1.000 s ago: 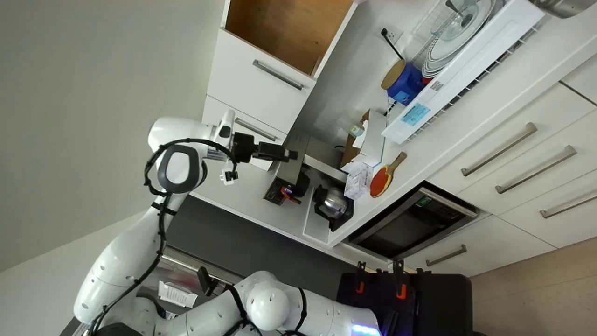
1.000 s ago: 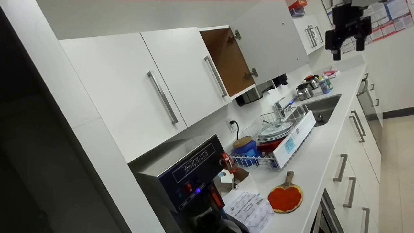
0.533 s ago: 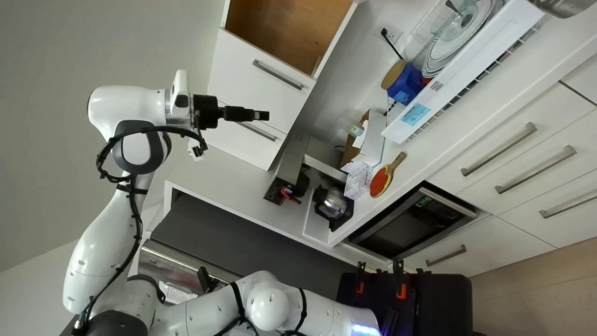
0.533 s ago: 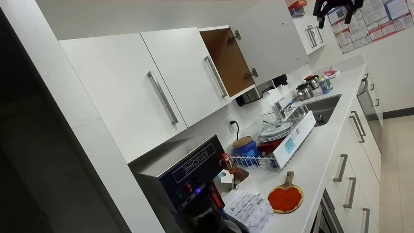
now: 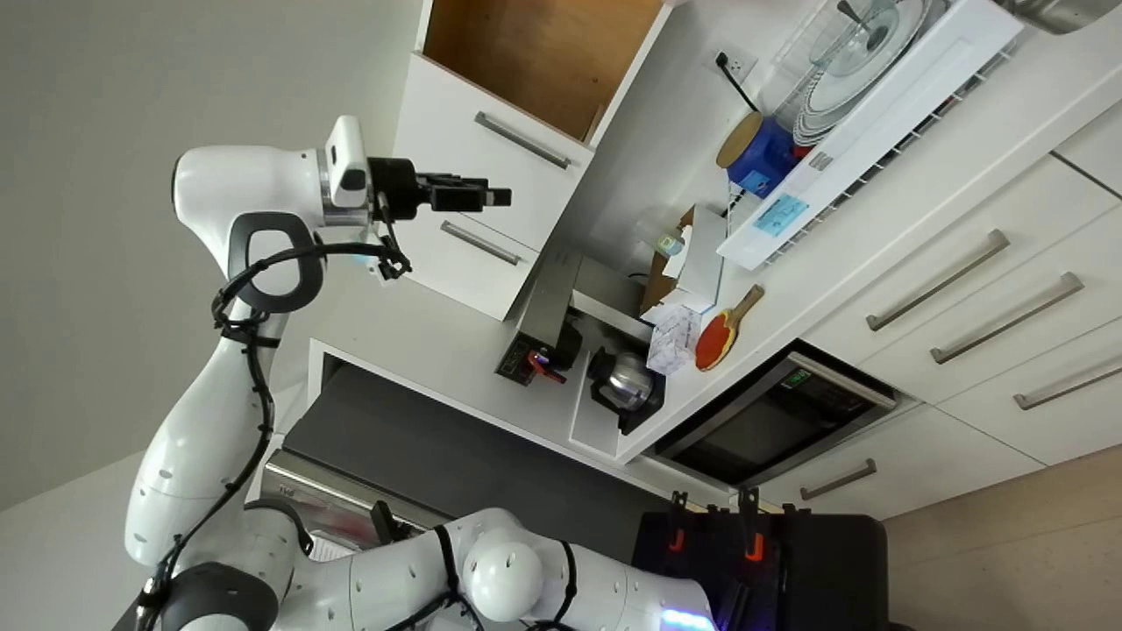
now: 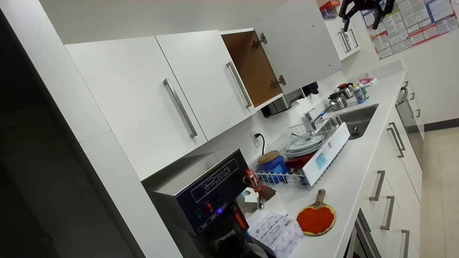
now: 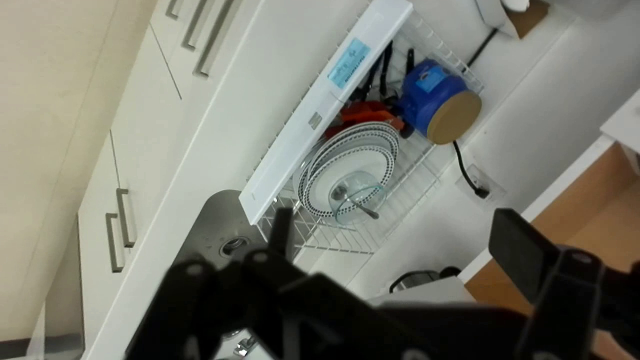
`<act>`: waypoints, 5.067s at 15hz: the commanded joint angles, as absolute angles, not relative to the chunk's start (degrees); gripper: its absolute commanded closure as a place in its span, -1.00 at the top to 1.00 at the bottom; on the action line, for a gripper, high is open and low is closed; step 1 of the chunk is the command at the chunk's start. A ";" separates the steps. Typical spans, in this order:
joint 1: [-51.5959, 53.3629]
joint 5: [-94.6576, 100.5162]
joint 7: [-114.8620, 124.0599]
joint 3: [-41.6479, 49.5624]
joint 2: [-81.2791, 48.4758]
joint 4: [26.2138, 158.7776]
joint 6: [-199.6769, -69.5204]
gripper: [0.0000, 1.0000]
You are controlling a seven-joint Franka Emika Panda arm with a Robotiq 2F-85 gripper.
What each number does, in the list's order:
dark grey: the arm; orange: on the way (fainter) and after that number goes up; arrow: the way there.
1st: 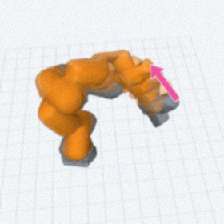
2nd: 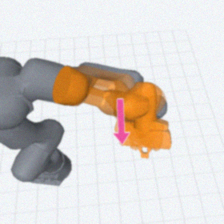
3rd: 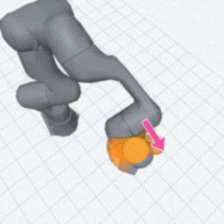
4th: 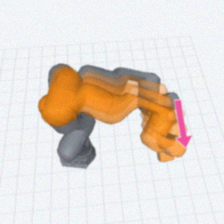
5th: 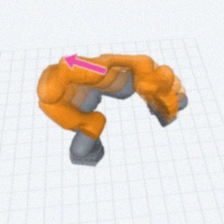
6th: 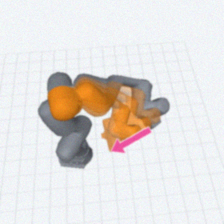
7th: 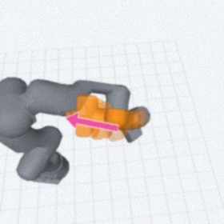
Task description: Close the open upper cabinet door
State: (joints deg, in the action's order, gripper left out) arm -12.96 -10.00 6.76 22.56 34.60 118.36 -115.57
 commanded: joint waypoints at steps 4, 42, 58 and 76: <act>-14.65 -21.30 15.82 24.76 17.81 107.24 -127.42 1.00; -35.21 -67.52 29.43 22.25 -21.98 69.70 -120.32 1.00; -37.89 -66.36 33.60 17.29 -24.51 65.28 -114.05 -0.43; -36.73 -65.68 31.46 15.10 -20.20 67.04 -85.42 -1.00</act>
State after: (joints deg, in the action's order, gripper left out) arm -38.06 -66.56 30.92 15.80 -22.18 66.23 -88.51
